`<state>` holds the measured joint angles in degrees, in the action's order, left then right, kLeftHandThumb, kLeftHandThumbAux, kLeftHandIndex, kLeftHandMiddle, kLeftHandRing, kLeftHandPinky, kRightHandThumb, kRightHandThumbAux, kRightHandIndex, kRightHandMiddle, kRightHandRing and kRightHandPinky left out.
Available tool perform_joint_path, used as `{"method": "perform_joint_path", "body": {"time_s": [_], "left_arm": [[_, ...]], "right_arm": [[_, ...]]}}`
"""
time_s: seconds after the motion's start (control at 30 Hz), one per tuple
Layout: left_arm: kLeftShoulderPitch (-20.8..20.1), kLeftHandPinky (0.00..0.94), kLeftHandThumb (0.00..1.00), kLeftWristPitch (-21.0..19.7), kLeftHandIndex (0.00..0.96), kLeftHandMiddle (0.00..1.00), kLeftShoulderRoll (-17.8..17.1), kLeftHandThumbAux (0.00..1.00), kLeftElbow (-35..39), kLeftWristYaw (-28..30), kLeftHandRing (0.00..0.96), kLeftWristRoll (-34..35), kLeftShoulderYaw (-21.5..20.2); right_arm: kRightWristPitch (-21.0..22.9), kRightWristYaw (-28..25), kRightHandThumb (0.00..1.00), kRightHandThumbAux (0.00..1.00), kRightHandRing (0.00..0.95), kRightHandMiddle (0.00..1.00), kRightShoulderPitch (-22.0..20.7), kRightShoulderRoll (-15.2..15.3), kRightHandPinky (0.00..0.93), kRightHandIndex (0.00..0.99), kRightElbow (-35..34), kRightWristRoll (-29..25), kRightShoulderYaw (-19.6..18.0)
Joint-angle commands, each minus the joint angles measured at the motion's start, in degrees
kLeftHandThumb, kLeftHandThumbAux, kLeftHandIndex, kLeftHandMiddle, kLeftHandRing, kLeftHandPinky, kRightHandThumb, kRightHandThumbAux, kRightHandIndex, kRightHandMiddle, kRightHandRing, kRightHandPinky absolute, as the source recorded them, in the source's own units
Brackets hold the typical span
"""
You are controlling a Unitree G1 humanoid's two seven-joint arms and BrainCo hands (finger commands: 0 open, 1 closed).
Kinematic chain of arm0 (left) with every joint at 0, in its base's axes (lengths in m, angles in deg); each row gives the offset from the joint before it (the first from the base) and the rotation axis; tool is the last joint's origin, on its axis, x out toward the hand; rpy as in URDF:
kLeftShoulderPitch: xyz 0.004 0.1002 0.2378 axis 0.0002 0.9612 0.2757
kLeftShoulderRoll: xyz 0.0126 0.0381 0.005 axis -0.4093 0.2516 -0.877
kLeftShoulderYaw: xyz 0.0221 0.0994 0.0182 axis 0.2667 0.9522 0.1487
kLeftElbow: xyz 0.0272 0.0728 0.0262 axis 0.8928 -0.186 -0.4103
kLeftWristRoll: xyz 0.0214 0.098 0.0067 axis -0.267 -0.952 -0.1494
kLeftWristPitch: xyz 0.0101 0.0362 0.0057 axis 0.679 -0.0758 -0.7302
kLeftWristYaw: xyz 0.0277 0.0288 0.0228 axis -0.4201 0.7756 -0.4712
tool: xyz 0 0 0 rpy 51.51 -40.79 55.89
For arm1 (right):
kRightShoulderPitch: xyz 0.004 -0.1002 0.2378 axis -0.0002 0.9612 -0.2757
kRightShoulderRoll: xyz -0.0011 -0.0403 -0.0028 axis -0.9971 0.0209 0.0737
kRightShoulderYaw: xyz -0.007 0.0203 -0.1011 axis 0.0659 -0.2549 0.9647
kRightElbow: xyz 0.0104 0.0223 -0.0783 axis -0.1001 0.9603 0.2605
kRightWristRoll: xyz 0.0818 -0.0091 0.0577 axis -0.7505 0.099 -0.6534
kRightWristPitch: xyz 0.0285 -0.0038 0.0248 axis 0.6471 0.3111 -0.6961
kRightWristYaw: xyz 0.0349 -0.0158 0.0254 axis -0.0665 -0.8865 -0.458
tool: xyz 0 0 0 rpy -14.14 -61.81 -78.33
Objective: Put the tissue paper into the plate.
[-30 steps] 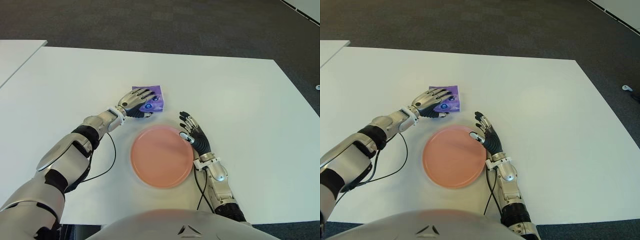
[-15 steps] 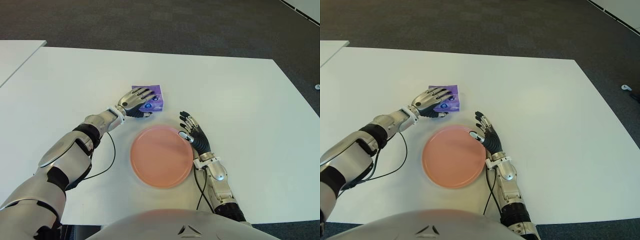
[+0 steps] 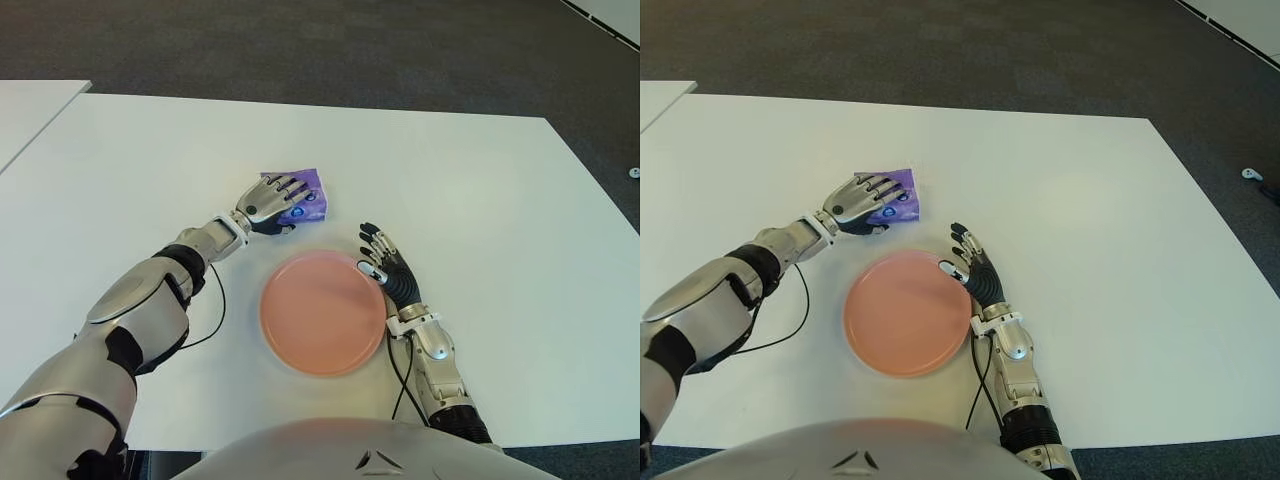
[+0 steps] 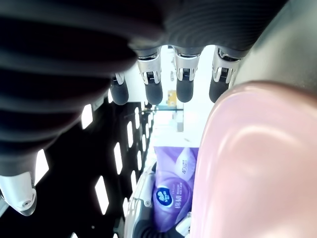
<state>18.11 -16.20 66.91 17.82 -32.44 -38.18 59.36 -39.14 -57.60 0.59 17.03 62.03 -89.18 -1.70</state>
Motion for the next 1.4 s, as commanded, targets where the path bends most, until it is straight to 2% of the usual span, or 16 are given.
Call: {"method": "perform_joint_path", "body": {"time_s": [0.03, 0.2, 0.53, 0.77, 1.07, 1.2, 1.3, 1.33, 1.37, 1.4], "left_arm": [[2.77, 0.259, 0.376, -0.01, 0.161, 0.218, 0.56, 0.494, -2.74, 0.27, 0.219, -4.56, 4.13], [2.09, 0.272, 0.368, -1.70, 0.208, 0.242, 0.46, 0.509, -3.01, -2.75, 0.242, -7.08, 7.31], [1.13, 0.291, 0.329, -5.06, 0.286, 0.283, 0.98, 0.568, -4.18, -2.30, 0.278, -8.39, 10.43], [1.04, 0.223, 0.291, -5.79, 0.301, 0.264, 1.09, 0.585, -4.45, -2.30, 0.247, -8.14, 11.19], [1.58, 0.292, 0.287, -5.10, 0.300, 0.298, 1.13, 0.544, -4.54, -3.47, 0.289, -6.81, 10.42], [1.70, 0.368, 0.306, -4.69, 0.302, 0.339, 1.17, 0.535, -4.57, -3.14, 0.340, -6.28, 9.88], [1.81, 0.533, 0.339, -4.35, 0.341, 0.489, 1.29, 0.548, -4.65, -2.56, 0.491, -5.73, 9.19], [1.93, 0.550, 0.344, -4.19, 0.348, 0.505, 1.43, 0.552, -4.72, -1.91, 0.506, -5.28, 8.69], [2.11, 0.595, 0.470, -4.09, 0.377, 0.547, 1.60, 0.606, -4.82, -1.20, 0.545, -4.79, 8.20], [2.24, 0.639, 0.554, -4.03, 0.397, 0.585, 1.68, 0.640, -4.88, -0.75, 0.582, -4.47, 7.88]], "right_arm": [[4.45, 0.12, 0.000, 0.534, 0.000, 0.000, 4.20, -0.06, 0.000, 0.000, 2.39, 0.07, 0.26], [5.17, -0.03, 0.000, 0.539, 0.000, 0.000, 4.51, -0.15, 0.000, 0.000, 1.57, -0.20, 0.30], [6.29, -0.02, 0.000, 0.546, 0.000, 0.000, 4.96, -0.45, 0.000, 0.000, 0.49, -0.48, 0.28], [6.92, 0.21, 0.000, 0.547, 0.000, 0.000, 5.19, -0.77, 0.000, 0.000, -0.05, -0.51, 0.16], [7.44, 0.38, 0.000, 0.545, 0.000, 0.000, 5.33, -0.86, 0.000, 0.000, -0.28, -0.20, 0.18], [7.34, 0.44, 0.000, 0.546, 0.000, 0.000, 5.23, -0.91, 0.000, 0.000, -0.11, -0.08, 0.23], [7.06, 0.51, 0.000, 0.548, 0.000, 0.000, 5.06, -0.96, 0.000, 0.000, 0.24, 0.10, 0.26], [7.03, 0.57, 0.000, 0.549, 0.000, 0.000, 5.06, -0.99, 0.000, 0.000, 0.25, 0.15, 0.26], [6.99, 0.66, 0.000, 0.550, 0.000, 0.000, 5.06, -1.03, 0.000, 0.000, 0.27, 0.22, 0.26], [6.99, 0.75, 0.000, 0.551, 0.000, 0.000, 5.08, -1.09, 0.000, 0.000, 0.25, 0.28, 0.29]]}}
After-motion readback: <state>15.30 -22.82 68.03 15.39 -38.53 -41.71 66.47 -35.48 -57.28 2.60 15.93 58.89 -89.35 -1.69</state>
